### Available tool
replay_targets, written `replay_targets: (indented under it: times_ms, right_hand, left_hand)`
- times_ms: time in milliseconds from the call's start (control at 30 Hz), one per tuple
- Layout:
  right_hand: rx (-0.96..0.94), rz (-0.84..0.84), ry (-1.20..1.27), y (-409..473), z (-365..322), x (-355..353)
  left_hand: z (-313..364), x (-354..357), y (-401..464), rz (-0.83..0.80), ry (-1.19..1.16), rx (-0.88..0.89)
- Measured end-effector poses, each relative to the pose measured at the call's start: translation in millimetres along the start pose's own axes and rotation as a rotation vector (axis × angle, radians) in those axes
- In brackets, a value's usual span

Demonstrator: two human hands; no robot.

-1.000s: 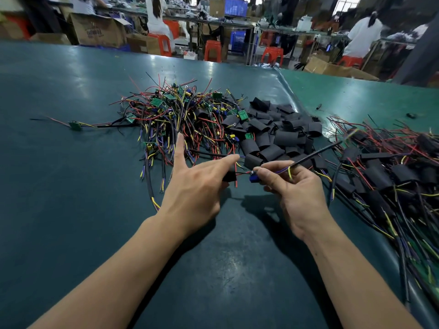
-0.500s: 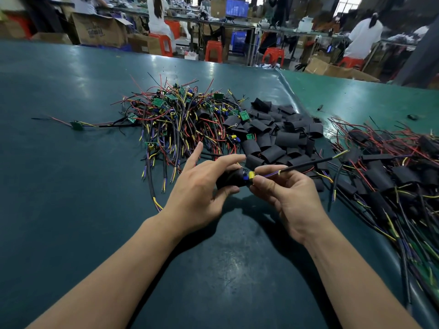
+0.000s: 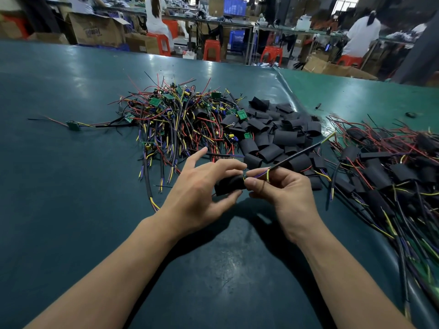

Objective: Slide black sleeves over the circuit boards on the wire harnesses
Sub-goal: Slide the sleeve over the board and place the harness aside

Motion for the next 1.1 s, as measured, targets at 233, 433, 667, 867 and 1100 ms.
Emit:
replay_targets:
  times_ms: [233, 433, 667, 867, 1100]
  right_hand:
    - [0.109, -0.023, 0.045, 1.5, 6.7, 1.4]
    - [-0.012, 0.039, -0.167, -0.5, 0.5, -0.8]
    - [-0.054, 0.043, -0.147, -1.5, -0.6, 4.4]
    - [-0.008, -0.005, -0.182, -2.0, 4.1, 11.5]
    - [-0.051, 0.123, -0.102, 1.6, -0.7, -5.3]
  left_hand:
    - [3.2, -0.6, 2.5, 0.046, 0.066, 0.063]
    - [1.4, -2.6, 1.6, 0.036, 0.117, 0.109]
    - [0.3, -0.1, 2.7, 0.011, 0.1, 0.089]
    - [-4.9, -3.8, 0.9, -0.051, 0.083, -0.006]
    - [-22.0, -24.3, -1.0, 0.053, 0.321, -0.134]
Point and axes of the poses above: each hand's wrist, its own y-axis towards the middle knuckle, its own x-axis out of the palm, z = x × y, the point moved 5 cm from there along y, towards the middle knuckle, and after that the axes turned 12 degrees about -y, right-handed, at the moved point
